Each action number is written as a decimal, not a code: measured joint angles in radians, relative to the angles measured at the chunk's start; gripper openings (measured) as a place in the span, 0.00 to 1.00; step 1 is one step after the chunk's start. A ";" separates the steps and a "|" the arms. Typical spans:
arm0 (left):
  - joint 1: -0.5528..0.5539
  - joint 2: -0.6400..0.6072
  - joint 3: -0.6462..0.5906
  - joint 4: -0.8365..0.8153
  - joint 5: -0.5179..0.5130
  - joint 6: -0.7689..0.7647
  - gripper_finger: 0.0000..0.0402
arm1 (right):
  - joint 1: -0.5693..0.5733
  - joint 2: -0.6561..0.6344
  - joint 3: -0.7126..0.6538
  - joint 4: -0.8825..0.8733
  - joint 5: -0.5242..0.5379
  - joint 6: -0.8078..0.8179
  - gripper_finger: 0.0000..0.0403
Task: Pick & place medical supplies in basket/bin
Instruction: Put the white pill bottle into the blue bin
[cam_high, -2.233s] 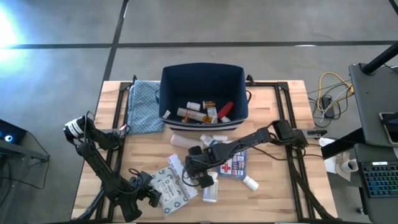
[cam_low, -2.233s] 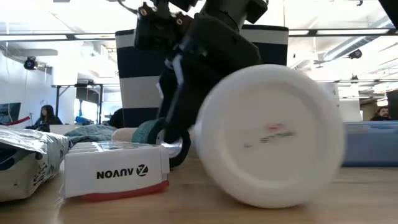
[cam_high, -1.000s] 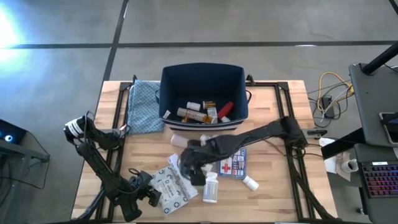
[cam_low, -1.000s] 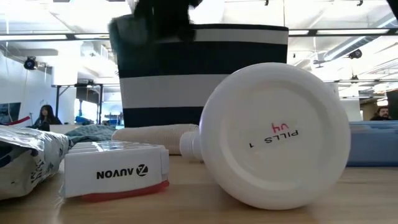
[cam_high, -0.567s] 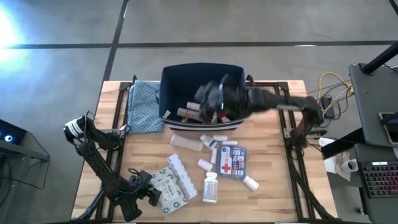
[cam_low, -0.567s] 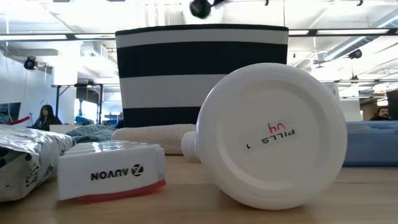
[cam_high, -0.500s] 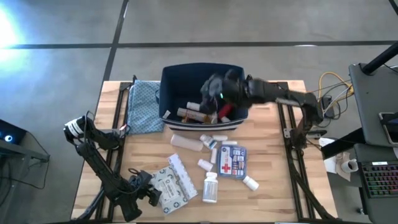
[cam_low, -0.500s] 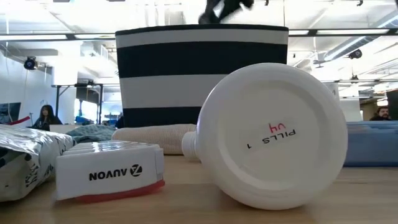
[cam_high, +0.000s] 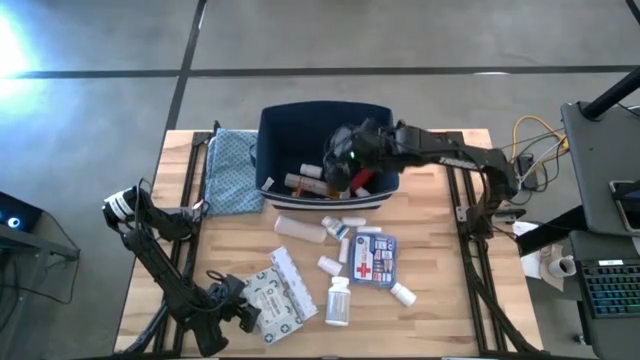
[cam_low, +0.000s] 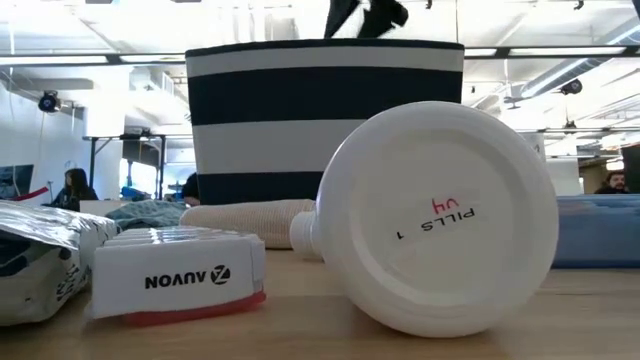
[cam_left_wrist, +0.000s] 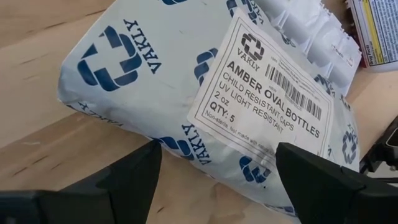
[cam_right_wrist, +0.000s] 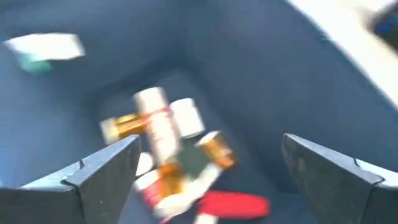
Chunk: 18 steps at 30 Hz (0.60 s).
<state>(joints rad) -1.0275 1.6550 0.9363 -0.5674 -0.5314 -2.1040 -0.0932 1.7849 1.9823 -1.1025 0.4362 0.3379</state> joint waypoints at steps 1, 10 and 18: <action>0.000 0.000 0.000 0.000 0.000 0.000 0.73 | 0.027 -0.003 0.000 -0.004 -0.026 -0.001 0.95; 0.000 0.000 0.000 0.000 0.000 0.000 0.73 | 0.380 -0.002 -0.028 -0.019 -0.111 0.024 0.95; 0.001 0.000 0.000 -0.015 -0.029 0.001 0.73 | 0.453 0.008 -0.342 0.205 -0.311 0.361 0.95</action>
<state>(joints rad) -1.0264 1.6550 0.9363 -0.5820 -0.5602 -2.1028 0.3593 1.7931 1.6408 -0.8975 0.1257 0.6989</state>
